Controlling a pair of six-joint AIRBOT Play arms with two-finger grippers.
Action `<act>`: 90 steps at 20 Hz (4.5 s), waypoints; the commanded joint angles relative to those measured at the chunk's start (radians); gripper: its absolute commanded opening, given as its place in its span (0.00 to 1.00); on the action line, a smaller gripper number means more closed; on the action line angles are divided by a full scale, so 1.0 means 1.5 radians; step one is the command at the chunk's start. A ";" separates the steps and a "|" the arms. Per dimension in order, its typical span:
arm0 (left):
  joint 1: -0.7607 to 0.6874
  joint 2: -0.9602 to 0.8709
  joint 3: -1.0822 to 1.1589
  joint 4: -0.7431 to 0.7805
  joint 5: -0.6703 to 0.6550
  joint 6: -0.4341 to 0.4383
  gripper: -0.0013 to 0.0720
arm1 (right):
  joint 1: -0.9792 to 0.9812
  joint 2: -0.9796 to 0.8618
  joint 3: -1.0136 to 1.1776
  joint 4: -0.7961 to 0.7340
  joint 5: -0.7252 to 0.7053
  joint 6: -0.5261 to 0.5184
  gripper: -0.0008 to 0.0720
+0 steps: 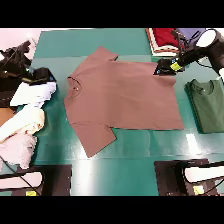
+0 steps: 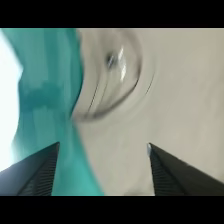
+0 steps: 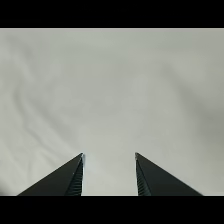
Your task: Fold the shirts.
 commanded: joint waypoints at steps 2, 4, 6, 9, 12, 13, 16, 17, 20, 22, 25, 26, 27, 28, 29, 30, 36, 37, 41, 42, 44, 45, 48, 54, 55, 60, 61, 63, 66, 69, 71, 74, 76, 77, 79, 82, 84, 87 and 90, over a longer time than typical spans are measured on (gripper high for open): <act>0.020 0.118 -0.231 -0.002 -0.003 -0.017 0.89 | 0.030 0.094 -0.089 0.002 0.026 -0.016 0.51; 0.020 0.164 -0.351 -0.019 0.030 -0.017 0.89 | 0.050 0.148 -0.142 0.002 0.008 -0.016 0.51; 0.020 0.181 -0.440 -0.054 0.062 -0.010 0.89 | 0.066 0.191 -0.177 0.002 -0.015 -0.015 0.51; 0.011 0.181 -0.526 -0.130 0.107 0.028 0.89 | 0.075 0.238 -0.205 0.015 -0.034 -0.015 0.51; -0.071 0.181 -0.555 -0.137 0.176 0.025 0.89 | 0.068 0.259 -0.207 0.036 -0.037 -0.013 0.51; -0.104 0.181 -0.557 -0.137 0.204 0.010 0.89 | 0.068 0.264 -0.207 0.036 -0.037 -0.013 0.51; -0.168 0.181 -0.557 -0.142 0.294 -0.046 0.88 | 0.068 0.276 -0.207 0.036 -0.034 -0.008 0.51; -0.174 0.181 -0.557 -0.158 0.315 -0.053 0.74 | 0.068 0.276 -0.207 0.036 -0.028 -0.008 0.51; -0.175 0.181 -0.550 -0.192 0.317 -0.028 0.13 | 0.066 0.276 -0.207 0.022 0.007 -0.008 0.51; -0.175 0.182 -0.529 -0.189 0.289 -0.010 0.05 | 0.039 0.280 -0.223 0.012 0.038 -0.008 0.51; -0.175 0.196 -0.485 -0.185 0.252 0.012 0.05 | -0.056 0.329 -0.349 0.011 0.046 -0.008 0.51; -0.175 0.201 -0.471 -0.182 0.244 0.012 0.05 | -0.106 0.352 -0.413 0.011 0.042 -0.009 0.51; -0.175 0.206 -0.460 -0.175 0.237 0.012 0.05 | -0.158 0.375 -0.475 0.006 0.033 -0.008 0.51; -0.175 0.212 -0.455 -0.174 0.233 0.014 0.05 | -0.221 0.398 -0.540 -0.004 0.027 -0.008 0.51; -0.175 0.220 -0.455 -0.173 0.233 0.016 0.05 | -0.283 0.414 -0.595 -0.007 0.026 -0.009 0.55; -0.175 0.222 -0.455 -0.174 0.230 0.019 0.05 | -0.351 0.424 -0.648 -0.006 0.023 -0.009 0.74; -0.175 0.222 -0.455 -0.174 0.218 0.023 0.05 | -0.572 0.430 -0.797 0.108 -0.068 -0.086 0.62; -0.175 0.222 -0.455 -0.174 0.218 0.023 0.05 | -0.569 0.428 -0.801 0.128 -0.093 -0.087 0.62; -0.175 0.222 -0.455 -0.174 0.216 0.023 0.05 | -0.496 0.343 -0.779 0.147 -0.139 -0.085 0.62; -0.175 0.222 -0.455 -0.174 0.216 0.023 0.05 | -0.469 0.320 -0.764 0.147 -0.151 -0.085 0.62; -0.175 0.222 -0.455 -0.174 0.217 0.023 0.05 | -0.416 0.283 -0.729 0.146 -0.169 -0.085 0.60; -0.175 0.222 -0.455 -0.174 0.219 0.023 0.05 | -0.393 0.269 -0.714 0.144 -0.169 -0.084 0.60; -0.175 0.222 -0.455 -0.174 0.218 0.023 0.05 | -0.325 0.245 -0.686 0.134 -0.174 -0.084 0.12; -0.173 0.318 -0.288 -0.108 0.200 -0.023 0.05 | -0.242 0.385 -0.505 0.137 -0.181 -0.085 0.04; -0.173 0.351 -0.226 -0.072 0.194 -0.033 0.05 | -0.237 0.415 -0.446 0.137 -0.184 -0.085 0.04; -0.173 0.449 0.165 0.058 0.187 -0.052 0.05 | -0.237 0.519 -0.094 0.128 -0.182 -0.085 0.04; -0.173 0.452 0.244 0.065 0.187 -0.062 0.05 | -0.237 0.529 -0.031 0.115 -0.175 -0.085 0.04; -0.173 0.451 0.368 0.067 0.189 -0.064 0.05 | -0.237 0.538 0.072 0.084 -0.147 -0.083 0.04; -0.173 0.451 0.464 0.074 0.212 -0.064 0.05 | -0.237 0.521 0.202 0.001 -0.074 -0.047 0.04; -0.173 0.439 0.457 0.108 0.193 -0.080 0.05 | -0.237 0.471 0.301 -0.040 0.008 -0.032 0.03; -0.173 0.421 0.413 0.133 0.154 -0.097 0.05 | -0.237 0.433 0.311 -0.033 0.044 -0.031 0.03; -0.173 0.352 0.321 0.142 0.067 -0.101 0.05 | -0.236 0.390 0.218 -0.006 0.053 -0.032 0.03; -0.173 0.285 0.256 0.141 0.029 -0.108 0.05 | -0.232 0.350 0.135 0.001 0.059 -0.033 0.03; -0.173 0.247 0.218 0.140 0.030 -0.113 0.05 | -0.219 0.323 0.092 -0.004 0.059 -0.037 0.03; -0.173 0.170 0.145 0.140 0.049 -0.112 0.05 | -0.197 0.263 0.010 -0.023 0.054 -0.053 0.03; -0.173 0.032 0.080 0.127 0.085 -0.111 0.05 | -0.165 0.150 -0.077 -0.041 0.018 -0.056 0.03; -0.173 -0.064 0.078 0.120 0.130 -0.111 0.05 | -0.152 0.063 -0.092 -0.040 -0.032 -0.056 0.03; -0.162 -0.157 0.114 0.116 0.203 -0.109 0.05 | -0.151 -0.052 -0.022 -0.033 -0.078 -0.055 0.03; -0.138 -0.191 0.190 0.082 0.195 -0.071 0.05 | -0.151 -0.120 0.098 -0.034 -0.069 -0.055 0.03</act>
